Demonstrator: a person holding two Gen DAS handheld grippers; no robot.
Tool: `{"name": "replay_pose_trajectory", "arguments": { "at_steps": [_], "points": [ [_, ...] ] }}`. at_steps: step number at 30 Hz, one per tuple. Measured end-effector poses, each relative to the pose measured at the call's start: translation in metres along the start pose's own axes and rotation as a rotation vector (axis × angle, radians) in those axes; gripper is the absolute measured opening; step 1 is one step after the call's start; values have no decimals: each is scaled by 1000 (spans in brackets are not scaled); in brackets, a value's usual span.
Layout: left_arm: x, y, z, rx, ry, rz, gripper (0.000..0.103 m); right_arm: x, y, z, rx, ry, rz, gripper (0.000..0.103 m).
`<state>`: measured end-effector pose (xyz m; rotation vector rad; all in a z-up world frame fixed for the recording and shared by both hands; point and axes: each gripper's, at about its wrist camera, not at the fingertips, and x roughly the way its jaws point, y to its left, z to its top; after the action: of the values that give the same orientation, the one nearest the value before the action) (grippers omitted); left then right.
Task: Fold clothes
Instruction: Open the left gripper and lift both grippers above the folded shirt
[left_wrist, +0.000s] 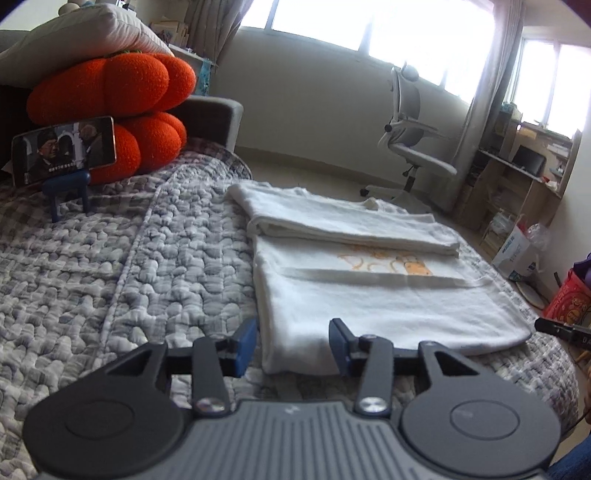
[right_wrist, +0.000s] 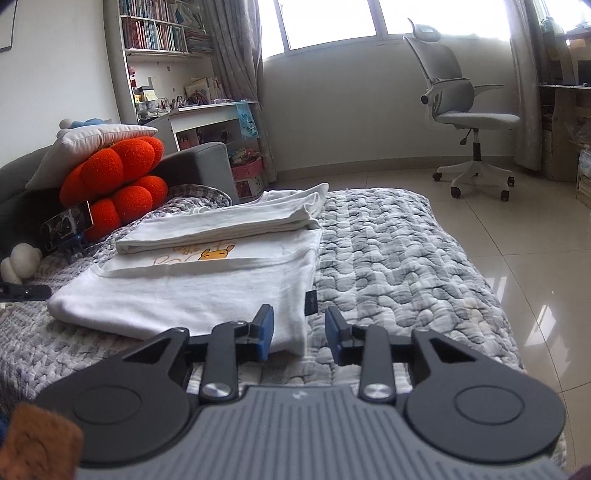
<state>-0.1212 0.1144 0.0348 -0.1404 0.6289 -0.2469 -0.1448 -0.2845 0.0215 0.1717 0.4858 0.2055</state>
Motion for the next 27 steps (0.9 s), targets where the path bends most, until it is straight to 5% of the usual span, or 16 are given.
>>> {"name": "replay_pose_trajectory", "arguments": {
  "at_steps": [4,12,18,24,27],
  "points": [
    [10,11,-10,-68,39,11,44,8,2,-3,-6,29,-23,35],
    [7,5,-11,6,51,61,38,14,0,-4,-24,68,-99,38],
    [1,5,-4,9,70,69,38,1,4,3,-54,19,-124,41],
    [-20,1,9,97,26,50,38,-10,22,17,-157,-32,58,44],
    [-31,-10,14,196,-5,-62,41,-4,27,14,-198,4,168,44]
  ]
}}
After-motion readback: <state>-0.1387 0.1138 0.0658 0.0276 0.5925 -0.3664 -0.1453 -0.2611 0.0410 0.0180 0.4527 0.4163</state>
